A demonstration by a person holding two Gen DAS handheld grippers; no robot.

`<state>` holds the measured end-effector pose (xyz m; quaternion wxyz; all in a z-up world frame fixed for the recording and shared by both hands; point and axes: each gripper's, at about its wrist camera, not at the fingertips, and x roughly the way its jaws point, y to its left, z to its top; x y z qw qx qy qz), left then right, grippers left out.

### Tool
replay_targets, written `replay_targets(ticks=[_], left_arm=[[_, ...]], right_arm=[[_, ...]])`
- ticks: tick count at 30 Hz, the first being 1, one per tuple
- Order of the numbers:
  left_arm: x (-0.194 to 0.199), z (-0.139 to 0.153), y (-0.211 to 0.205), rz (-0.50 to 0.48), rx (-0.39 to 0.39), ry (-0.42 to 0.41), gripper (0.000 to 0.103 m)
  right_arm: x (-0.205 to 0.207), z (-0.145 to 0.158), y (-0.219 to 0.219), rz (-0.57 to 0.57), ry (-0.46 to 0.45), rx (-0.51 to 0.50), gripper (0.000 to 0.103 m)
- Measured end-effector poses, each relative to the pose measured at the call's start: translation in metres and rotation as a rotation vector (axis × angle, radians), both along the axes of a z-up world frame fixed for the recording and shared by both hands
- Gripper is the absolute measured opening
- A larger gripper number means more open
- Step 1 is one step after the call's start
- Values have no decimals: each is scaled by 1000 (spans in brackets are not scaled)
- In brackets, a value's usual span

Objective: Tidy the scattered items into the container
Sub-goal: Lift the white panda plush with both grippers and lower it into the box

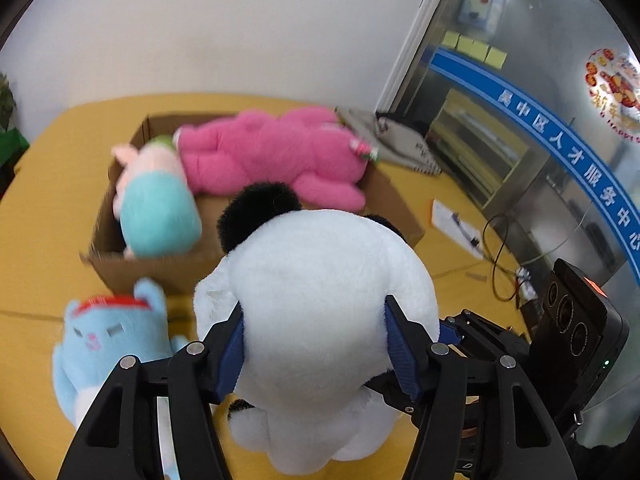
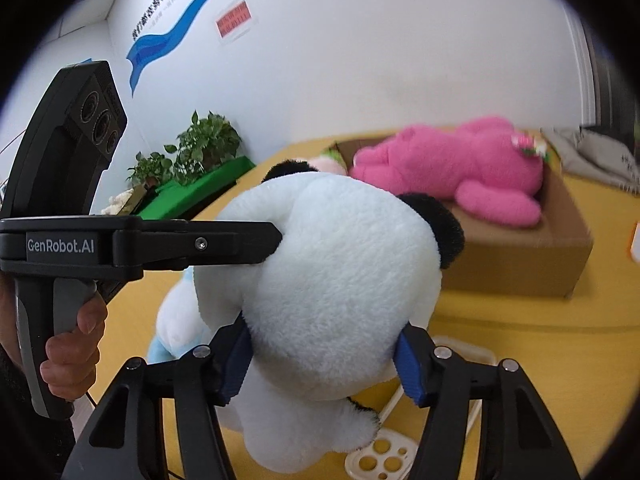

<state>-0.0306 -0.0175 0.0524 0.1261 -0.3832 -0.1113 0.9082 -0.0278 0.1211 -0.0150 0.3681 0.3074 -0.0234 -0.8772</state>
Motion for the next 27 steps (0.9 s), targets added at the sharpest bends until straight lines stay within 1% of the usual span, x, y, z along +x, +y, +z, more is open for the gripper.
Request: replay_targets(ticks=[2, 4, 7, 10, 11, 13, 15, 17, 18, 20, 22, 24, 26, 27], left_arm=[[-7, 27, -5, -11, -4, 56, 66], [-21, 56, -11, -24, -18, 108, 66], [-47, 93, -23, -19, -35, 169, 66], [-85, 116, -37, 0, -68, 196, 66], [-100, 120, -41, 3, -78, 193, 66], [-129, 117, -52, 6, -76, 173, 66], [-159, 104, -62, 2, -56, 130, 66], [-188, 78, -71, -1, -25, 68, 66], [-200, 63, -75, 1, -9, 35, 67], [-221, 28, -79, 12, 7, -42, 67], [-241, -14, -79, 29, 1, -134, 67], [-256, -54, -82, 39, 0, -208, 68], [-262, -77, -82, 38, -5, -238, 71], [-262, -83, -82, 36, -8, -233, 73]], right_arm=[[-4, 22, 0, 4, 52, -6, 61], [-15, 52, -3, 7, 114, -13, 61], [-44, 90, -13, 6, 183, -31, 61], [-84, 117, -22, 6, 194, -64, 61], [-99, 123, -26, 6, 186, -67, 61], [-125, 128, -33, 6, 161, -60, 61], [-150, 123, -39, 2, 127, -42, 61], [-174, 110, -43, -1, 71, -20, 61], [-188, 99, -45, -1, 28, -6, 61], [-205, 72, -48, 3, -55, 20, 61], [-229, 33, -52, 12, -182, 57, 61], [-247, -5, -60, 15, -266, 118, 61], [-256, -37, -71, 8, -287, 211, 61], [-257, -46, -75, 5, -283, 246, 61]])
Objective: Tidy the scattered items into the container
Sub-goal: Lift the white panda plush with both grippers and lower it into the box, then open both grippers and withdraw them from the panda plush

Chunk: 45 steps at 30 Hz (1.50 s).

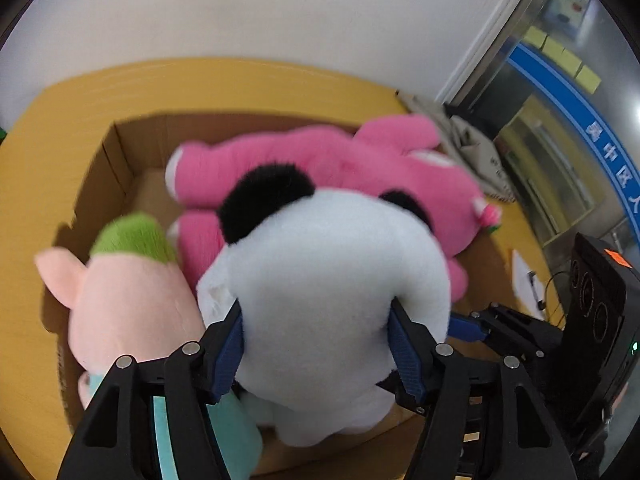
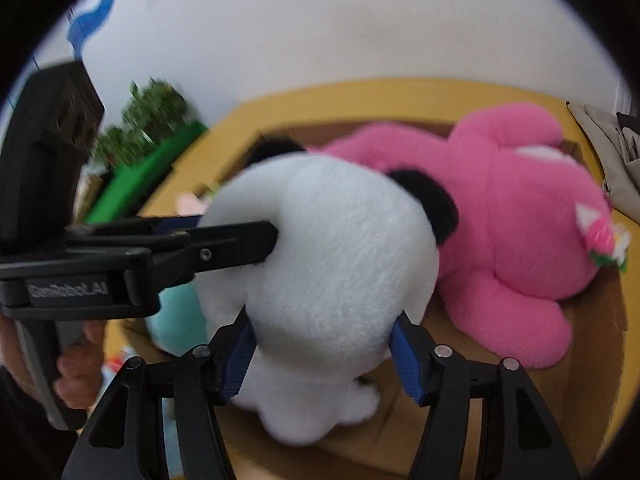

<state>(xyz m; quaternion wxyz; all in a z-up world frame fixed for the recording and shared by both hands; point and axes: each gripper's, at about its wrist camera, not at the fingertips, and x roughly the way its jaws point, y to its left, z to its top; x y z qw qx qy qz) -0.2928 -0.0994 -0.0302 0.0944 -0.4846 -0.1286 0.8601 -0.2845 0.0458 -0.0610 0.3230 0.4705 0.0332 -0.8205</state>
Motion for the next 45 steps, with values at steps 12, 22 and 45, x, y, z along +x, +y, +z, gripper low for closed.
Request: replay_targets(ticks=[12, 22, 45], left_arm=[[53, 20, 0, 51, -35, 36, 88], [115, -11, 43, -30, -296, -16, 88], [235, 44, 16, 121, -137, 174, 91]], right_arm=[[55, 5, 26, -62, 135, 80, 79], [90, -22, 83, -236, 75, 138, 81], [148, -26, 104, -211, 31, 128, 100]])
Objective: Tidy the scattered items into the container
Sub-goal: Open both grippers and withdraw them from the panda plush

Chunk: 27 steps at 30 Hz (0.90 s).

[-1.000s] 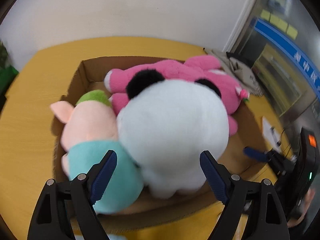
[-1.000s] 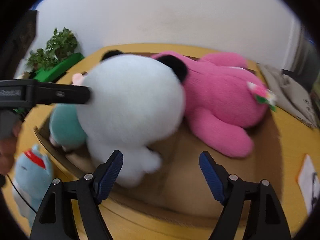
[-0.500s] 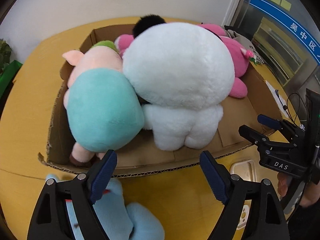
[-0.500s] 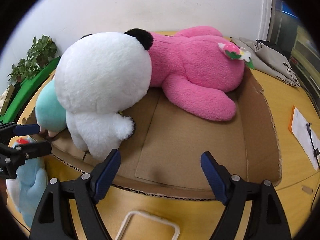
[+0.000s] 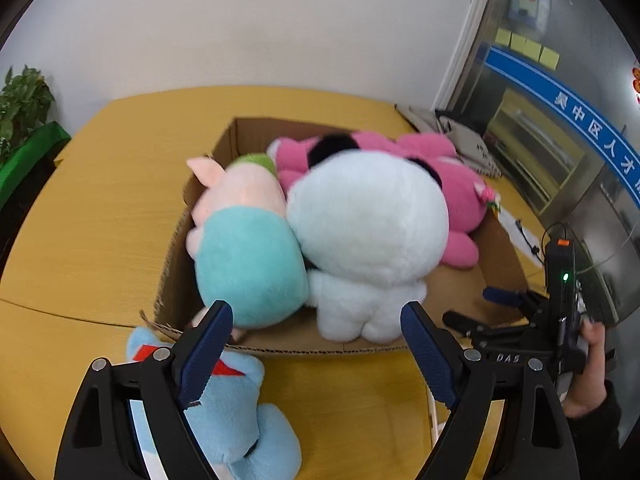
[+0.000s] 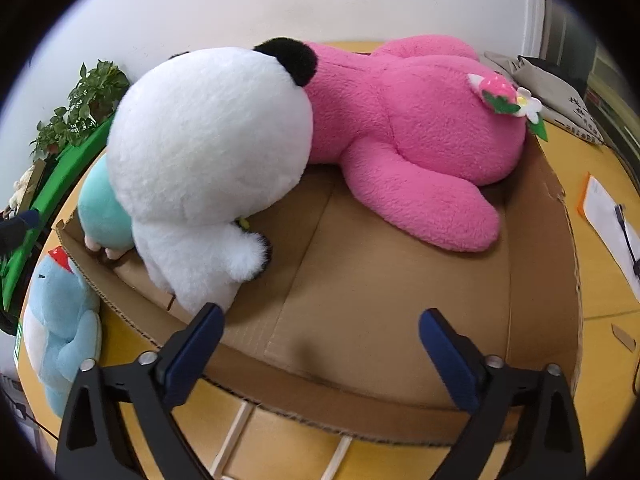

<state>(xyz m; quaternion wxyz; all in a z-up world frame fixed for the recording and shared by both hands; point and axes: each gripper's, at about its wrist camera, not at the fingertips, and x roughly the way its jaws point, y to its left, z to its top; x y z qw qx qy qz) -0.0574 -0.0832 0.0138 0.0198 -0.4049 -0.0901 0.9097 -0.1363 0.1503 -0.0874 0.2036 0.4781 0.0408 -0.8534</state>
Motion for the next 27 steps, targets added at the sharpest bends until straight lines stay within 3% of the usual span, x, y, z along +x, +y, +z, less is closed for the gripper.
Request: replay_targets(ticks=[4, 9, 13, 27], left_arm=[[13, 11, 7, 56, -83, 65, 102], [27, 23, 13, 81, -114, 100, 103], [33, 28, 28, 65, -137, 126, 103], [36, 22, 45, 35, -127, 118, 103]], right_arm=[[16, 15, -4, -32, 88, 25, 101], [43, 51, -12, -76, 236, -49, 101], [60, 68, -15, -73, 311, -25, 101], [73, 76, -8, -86, 357, 21, 101]])
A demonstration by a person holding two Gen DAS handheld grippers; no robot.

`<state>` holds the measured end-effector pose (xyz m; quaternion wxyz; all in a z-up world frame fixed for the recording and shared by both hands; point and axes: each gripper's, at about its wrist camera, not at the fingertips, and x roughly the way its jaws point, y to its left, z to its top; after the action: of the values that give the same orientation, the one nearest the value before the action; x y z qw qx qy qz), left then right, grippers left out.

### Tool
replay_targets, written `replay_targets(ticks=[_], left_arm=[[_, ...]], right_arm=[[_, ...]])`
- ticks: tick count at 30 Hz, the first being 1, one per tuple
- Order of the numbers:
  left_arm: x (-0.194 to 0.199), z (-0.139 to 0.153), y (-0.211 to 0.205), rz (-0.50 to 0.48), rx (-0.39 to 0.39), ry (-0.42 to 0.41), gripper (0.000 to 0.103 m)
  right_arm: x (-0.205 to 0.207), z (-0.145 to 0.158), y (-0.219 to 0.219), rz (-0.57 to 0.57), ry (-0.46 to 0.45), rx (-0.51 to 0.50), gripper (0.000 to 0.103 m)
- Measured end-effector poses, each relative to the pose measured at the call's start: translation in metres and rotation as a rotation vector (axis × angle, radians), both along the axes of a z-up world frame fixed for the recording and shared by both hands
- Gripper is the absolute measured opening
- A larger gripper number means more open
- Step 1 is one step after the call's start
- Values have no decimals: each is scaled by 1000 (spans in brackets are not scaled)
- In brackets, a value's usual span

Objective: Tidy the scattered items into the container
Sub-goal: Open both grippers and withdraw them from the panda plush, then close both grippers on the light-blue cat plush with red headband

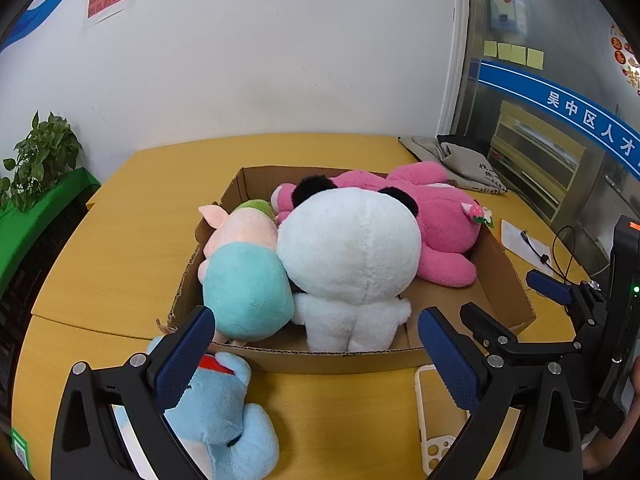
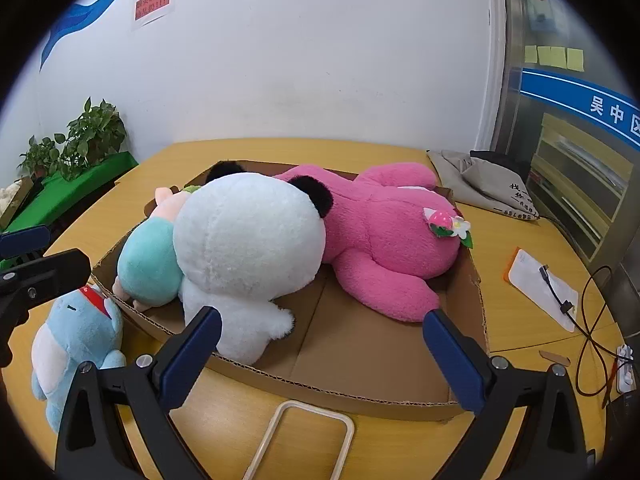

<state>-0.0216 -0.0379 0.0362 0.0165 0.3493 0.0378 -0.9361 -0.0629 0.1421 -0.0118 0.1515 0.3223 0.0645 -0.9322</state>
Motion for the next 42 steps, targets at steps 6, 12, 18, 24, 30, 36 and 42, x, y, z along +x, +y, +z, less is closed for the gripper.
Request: replay_targets(ticks=[6, 12, 18, 24, 30, 36, 42], left_arm=[[1, -2, 6, -21, 2, -1, 103], [1, -5, 6, -26, 12, -5, 103], [2, -5, 7, -30, 14, -6, 103], [2, -7, 8, -37, 16, -11, 103], [4, -8, 6, -40, 31, -11, 103], [12, -10, -11, -44, 55, -15, 103], [41, -16, -63, -34, 95, -48, 103]], right_arm=[[2, -2, 0, 2, -3, 7, 101], [2, -4, 1, 0, -11, 8, 101], [2, -6, 3, -4, -19, 7, 101], [3, -8, 4, -10, -27, 8, 101], [3, -9, 4, -14, -33, 9, 101], [4, -13, -1, 2, -46, 12, 101], [10, -18, -18, 125, -102, -58, 101]])
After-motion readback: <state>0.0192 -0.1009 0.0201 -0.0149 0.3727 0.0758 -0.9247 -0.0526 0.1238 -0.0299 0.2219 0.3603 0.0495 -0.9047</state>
